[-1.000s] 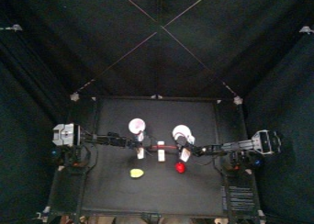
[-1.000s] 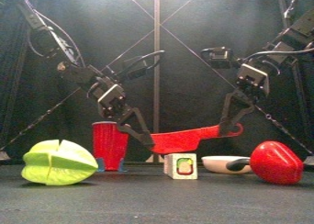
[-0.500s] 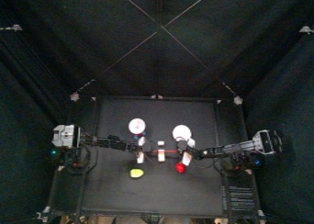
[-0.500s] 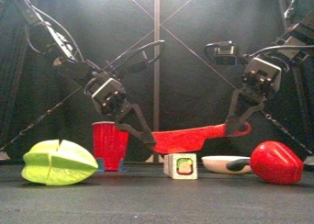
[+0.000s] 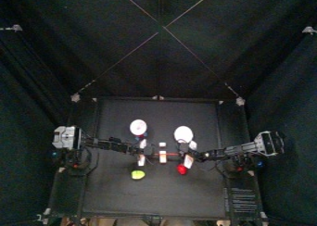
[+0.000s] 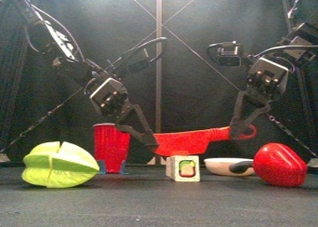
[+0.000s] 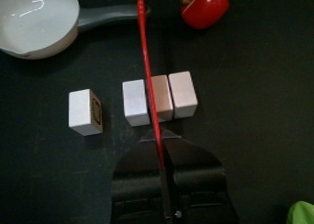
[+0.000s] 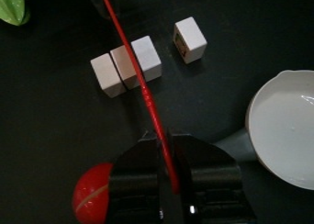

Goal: Cut sushi roll

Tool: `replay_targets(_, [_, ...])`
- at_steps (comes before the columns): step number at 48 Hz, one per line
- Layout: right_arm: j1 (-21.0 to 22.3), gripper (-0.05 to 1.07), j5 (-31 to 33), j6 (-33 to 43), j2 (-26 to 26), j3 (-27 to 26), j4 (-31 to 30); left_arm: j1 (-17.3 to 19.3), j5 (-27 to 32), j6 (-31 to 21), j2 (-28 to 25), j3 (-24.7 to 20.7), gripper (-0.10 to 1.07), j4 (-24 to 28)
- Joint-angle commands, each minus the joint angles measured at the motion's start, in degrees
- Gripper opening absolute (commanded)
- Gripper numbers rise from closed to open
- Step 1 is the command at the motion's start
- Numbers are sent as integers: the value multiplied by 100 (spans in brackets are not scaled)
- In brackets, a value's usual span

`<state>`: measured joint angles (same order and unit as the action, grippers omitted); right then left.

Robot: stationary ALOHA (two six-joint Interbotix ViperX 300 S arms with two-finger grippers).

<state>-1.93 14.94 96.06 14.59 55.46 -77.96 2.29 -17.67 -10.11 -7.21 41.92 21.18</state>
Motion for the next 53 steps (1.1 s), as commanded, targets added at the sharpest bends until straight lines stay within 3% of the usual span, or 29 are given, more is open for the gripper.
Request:
replay_targets(1, [79,28,62,70,79,-167,-18,-299,-105,-18,97,-220,21,53])
replay_targets(53, [141,28,62,62,79,-202,-79,-44,-220,-35,9,-220,20,-97])
